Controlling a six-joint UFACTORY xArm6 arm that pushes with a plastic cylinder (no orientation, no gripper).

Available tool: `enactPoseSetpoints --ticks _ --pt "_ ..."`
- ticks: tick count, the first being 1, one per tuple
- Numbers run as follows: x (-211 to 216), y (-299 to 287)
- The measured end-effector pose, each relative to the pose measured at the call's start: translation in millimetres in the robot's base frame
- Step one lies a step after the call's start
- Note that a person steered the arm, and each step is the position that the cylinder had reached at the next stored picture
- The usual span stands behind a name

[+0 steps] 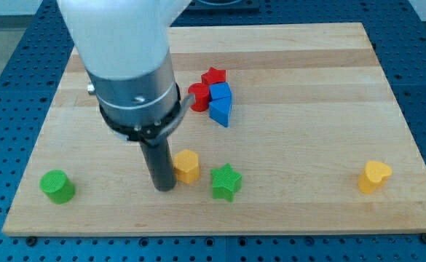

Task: Move your arm closer to the yellow heart

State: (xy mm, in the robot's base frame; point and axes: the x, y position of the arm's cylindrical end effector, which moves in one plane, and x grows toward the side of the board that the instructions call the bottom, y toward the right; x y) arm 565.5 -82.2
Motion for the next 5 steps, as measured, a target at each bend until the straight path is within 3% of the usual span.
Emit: enactPoseSetpoints --ticks 5 --pt "-1.6 129.1"
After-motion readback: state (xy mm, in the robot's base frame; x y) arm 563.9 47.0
